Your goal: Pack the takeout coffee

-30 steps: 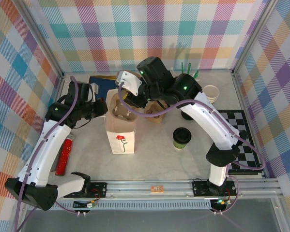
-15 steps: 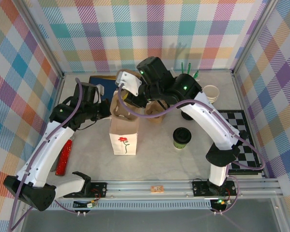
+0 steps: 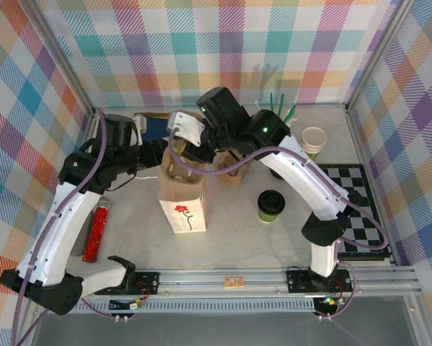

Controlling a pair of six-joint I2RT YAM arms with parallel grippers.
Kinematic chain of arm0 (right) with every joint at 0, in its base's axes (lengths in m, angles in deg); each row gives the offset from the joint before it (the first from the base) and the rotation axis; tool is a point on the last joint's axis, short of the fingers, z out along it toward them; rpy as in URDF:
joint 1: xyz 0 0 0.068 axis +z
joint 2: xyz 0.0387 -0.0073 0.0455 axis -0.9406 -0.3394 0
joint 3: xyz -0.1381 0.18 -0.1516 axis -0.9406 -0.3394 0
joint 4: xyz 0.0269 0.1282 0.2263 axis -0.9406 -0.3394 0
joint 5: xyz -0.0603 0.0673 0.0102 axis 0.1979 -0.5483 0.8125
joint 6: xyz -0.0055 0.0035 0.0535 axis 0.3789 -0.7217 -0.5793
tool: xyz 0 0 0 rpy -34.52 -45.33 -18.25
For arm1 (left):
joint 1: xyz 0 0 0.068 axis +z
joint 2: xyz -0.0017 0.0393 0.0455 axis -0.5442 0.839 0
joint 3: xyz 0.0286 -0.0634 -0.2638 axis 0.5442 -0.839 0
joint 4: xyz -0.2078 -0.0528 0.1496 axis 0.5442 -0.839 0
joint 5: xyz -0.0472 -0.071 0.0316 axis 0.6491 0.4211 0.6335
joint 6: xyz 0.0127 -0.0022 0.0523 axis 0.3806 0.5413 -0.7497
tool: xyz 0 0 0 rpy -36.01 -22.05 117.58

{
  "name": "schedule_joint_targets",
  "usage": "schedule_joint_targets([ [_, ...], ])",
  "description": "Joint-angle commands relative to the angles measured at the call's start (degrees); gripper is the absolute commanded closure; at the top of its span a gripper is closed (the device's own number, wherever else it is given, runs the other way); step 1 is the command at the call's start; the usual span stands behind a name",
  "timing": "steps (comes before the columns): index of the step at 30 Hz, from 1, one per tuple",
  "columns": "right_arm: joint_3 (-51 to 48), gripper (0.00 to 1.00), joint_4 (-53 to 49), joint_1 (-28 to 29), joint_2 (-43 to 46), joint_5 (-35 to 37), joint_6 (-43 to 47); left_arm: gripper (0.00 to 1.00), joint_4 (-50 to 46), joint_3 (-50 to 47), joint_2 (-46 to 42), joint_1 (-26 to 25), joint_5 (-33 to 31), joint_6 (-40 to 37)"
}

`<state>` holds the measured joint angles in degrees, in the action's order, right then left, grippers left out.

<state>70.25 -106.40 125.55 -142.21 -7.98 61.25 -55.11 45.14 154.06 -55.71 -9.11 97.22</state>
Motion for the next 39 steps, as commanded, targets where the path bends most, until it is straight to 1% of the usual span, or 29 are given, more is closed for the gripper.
schedule_joint_targets([
  [1, 1.64, 0.86, 0.23, -0.33, 0.40, -3.28, 0.98, 0.41, -2.57, 3.32, -0.23, -0.29, -0.64, -1.77],
  [3, 2.51, 0.86, 0.07, -0.29, -0.17, -3.74, 1.05, 0.41, -3.49, 5.13, -0.42, -0.29, -1.69, -2.20],
  [6, 3.03, 0.86, 0.46, -0.32, -0.87, -4.70, 0.53, 0.41, -5.27, 8.50, -1.42, 0.62, -5.35, -2.66],
  [8, 3.10, 0.85, 1.03, -0.22, -1.55, -5.55, 0.07, 0.41, -6.52, 10.63, -2.15, 1.73, -7.76, -3.36],
  [10, 3.41, 0.85, 1.65, -0.14, -2.60, -6.29, -0.12, 0.40, -8.06, 12.17, -2.27, 4.02, -9.41, -4.36],
  [11, 3.82, 0.85, 1.76, -0.13, -3.23, -6.54, -0.08, 0.40, -8.66, 12.29, -2.14, 5.65, -8.86, -4.66],
  [14, 6.46, 0.85, 0.94, -0.13, -5.79, -6.75, 0.13, 0.40, -8.40, 8.94, -2.64, 11.29, -3.20, -4.25],
  [15, 7.49, 0.85, 0.66, -0.14, -6.66, -6.93, 0.37, 0.39, -7.20, 6.26, -3.70, 12.41, -1.52, -3.83],
  [17, 8.44, 0.86, 0.34, -0.11, -7.96, -6.94, 0.89, 0.39, -5.47, 1.77, -5.72, 13.80, -0.75, -3.05],
  [19, 8.83, 0.86, -0.09, -0.13, -8.81, -6.31, 1.37, 0.37, -4.91, -1.42, -7.27, 15.81, -0.40, -3.13],
  [21, 8.77, 0.86, -0.85, -0.13, -9.42, -5.77, 1.96, 0.35, -4.46, -3.21, -7.89, 17.75, 1.79, -3.61],
  [23, 8.65, 0.86, -1.98, -0.12, -9.88, -4.91, 2.71, 0.33, -4.30, -4.15, -7.72, 18.97, 4.21, -4.28],
  [26, 8.41, 0.86, -3.50, -0.18, -10.38, -4.13, 3.37, 0.32, -3.36, -5.94, -7.55, 19.50, 6.82, -4.64],
  [29, 7.02, 0.86, -4.18, 0.04, -10.41, -4.04, 4.24, 0.32, -1.82, -8.35, -7.62, 19.51, 8.03, -4.62],
  [32, 5.56, 0.86, -4.84, 0.30, -10.42, -3.75, 5.37, 0.34, -0.88, -10.72, -7.33, 19.66, 8.76, -4.71],
  [34, 4.98, 0.86, -5.16, 0.67, -10.82, -3.36, 6.12, 0.36, -0.06, -12.18, -7.41, 19.67, 8.70, -4.74],
  [36, 4.58, 0.86, -5.56, 1.09, -11.28, -2.14, 6.99, 0.43, 0.53, -13.19, -7.50, 19.75, 8.40, -4.68],
  [39, 4.52, 0.86, -6.07, 1.25, -12.15, -0.13, 7.43, 0.57, 1.21, -14.41, -7.80, 19.84, 7.69, -4.66],
])
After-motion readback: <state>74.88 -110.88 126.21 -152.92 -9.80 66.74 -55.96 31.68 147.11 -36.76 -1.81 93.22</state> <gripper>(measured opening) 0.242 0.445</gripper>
